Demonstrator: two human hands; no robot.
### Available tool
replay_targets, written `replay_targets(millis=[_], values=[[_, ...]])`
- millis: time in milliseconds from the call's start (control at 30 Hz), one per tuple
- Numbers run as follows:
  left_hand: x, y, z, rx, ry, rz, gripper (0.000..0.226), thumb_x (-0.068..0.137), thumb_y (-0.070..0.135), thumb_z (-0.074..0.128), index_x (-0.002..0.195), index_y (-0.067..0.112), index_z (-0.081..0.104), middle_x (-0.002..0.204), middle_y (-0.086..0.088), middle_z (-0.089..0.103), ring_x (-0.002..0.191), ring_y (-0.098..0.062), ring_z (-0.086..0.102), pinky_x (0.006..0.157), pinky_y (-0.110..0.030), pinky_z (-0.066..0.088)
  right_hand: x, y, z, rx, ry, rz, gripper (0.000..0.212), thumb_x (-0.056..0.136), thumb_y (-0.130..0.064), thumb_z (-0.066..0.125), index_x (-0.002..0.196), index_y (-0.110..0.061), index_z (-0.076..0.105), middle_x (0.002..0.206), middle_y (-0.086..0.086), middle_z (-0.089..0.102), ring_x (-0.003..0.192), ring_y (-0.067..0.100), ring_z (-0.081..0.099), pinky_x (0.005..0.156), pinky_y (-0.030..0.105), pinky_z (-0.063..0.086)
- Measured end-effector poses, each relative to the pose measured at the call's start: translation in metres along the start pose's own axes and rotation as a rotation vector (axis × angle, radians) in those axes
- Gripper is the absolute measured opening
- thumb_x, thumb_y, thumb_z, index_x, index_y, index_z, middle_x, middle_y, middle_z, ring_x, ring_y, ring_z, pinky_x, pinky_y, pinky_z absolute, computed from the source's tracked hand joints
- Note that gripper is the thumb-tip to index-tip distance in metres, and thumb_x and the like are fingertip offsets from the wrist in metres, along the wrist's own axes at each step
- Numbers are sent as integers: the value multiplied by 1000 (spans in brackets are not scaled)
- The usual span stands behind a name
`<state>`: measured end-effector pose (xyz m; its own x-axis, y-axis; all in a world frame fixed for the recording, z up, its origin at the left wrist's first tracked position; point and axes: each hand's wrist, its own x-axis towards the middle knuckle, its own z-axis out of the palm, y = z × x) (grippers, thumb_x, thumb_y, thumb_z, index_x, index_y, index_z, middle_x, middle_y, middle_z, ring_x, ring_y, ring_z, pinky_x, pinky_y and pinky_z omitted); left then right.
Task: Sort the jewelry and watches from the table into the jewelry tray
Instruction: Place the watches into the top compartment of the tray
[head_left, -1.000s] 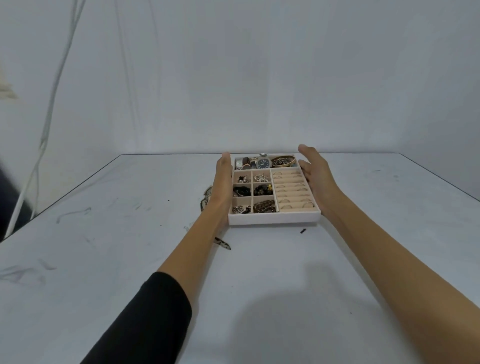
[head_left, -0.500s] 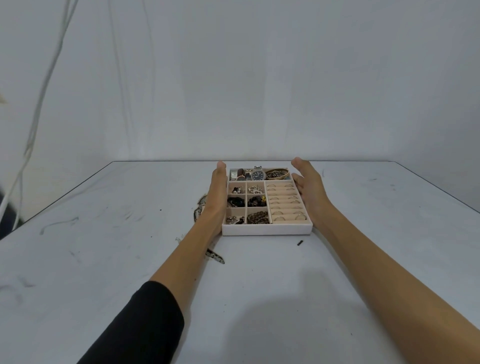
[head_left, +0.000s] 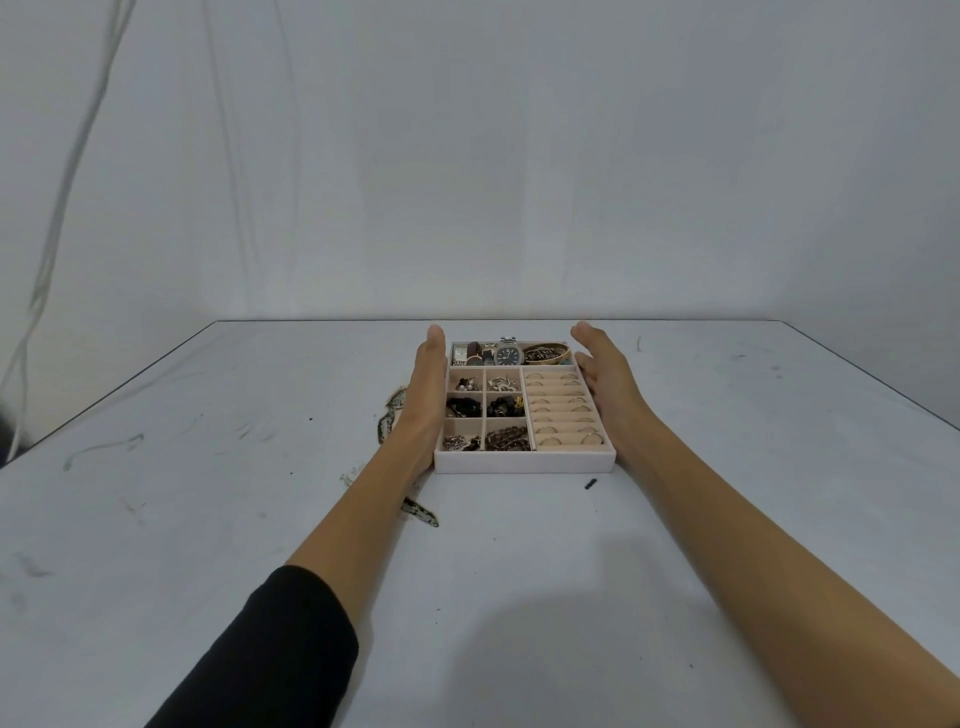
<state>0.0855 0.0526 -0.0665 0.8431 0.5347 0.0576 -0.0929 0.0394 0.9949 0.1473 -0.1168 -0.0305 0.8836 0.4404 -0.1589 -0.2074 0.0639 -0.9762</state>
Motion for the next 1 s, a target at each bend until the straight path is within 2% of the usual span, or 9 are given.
replay_targets(millis=[100,267,533,667,767,833,933,1000], values=[[0,1,1,35,1,-2,71,91,71,19,151,33,17,158,-1,22,143,-23,27,115,-53,24,8,4,-2,-80,3,5,65,88,-62,45,121,-6,53,120,19,65,93,30,67,91,46,54],[1,1,0,40,17,-9,68,92,69,18,151,33,17,157,-2,23,142,-24,28,114,-54,25,11,5,-3,-130,6,-8,56,88,-64,43,109,-13,54,100,13,68,84,26,67,88,44,54],[-2,2,1,22,19,-31,89,74,82,25,150,37,18,158,1,22,143,-21,26,115,-52,24,17,6,-4,-145,4,-23,62,89,-64,43,114,-9,52,99,12,67,85,26,66,89,43,53],[-3,2,0,31,22,-8,72,89,73,20,150,35,18,158,-1,21,143,-22,25,115,-53,23,19,7,-4,-158,-3,-49,63,89,-66,42,116,-9,51,97,11,67,87,26,67,91,44,53],[-3,3,1,39,22,-13,69,91,70,20,150,34,19,158,0,22,143,-22,26,115,-52,23,22,7,-5,-161,-7,-56,72,87,-68,42,121,-5,53,102,14,67,85,25,67,91,44,54],[-3,3,1,38,27,-14,70,91,71,20,150,34,20,157,0,23,143,-22,27,115,-52,24,23,8,-5,-171,-6,-59,67,87,-67,42,118,-9,55,98,12,68,86,26,67,91,44,54],[-7,5,1,12,22,-26,71,89,73,22,150,35,20,157,0,23,142,-22,27,115,-52,24,22,6,-4,-184,-10,-69,61,89,-66,41,104,-11,63,86,7,65,80,23,66,83,39,56],[-11,8,1,5,3,-32,73,89,73,23,150,34,20,157,1,25,141,-19,30,114,-49,28,21,5,-6,-244,-2,-75,61,88,-66,40,103,-12,63,89,7,68,75,20,67,76,36,55]])
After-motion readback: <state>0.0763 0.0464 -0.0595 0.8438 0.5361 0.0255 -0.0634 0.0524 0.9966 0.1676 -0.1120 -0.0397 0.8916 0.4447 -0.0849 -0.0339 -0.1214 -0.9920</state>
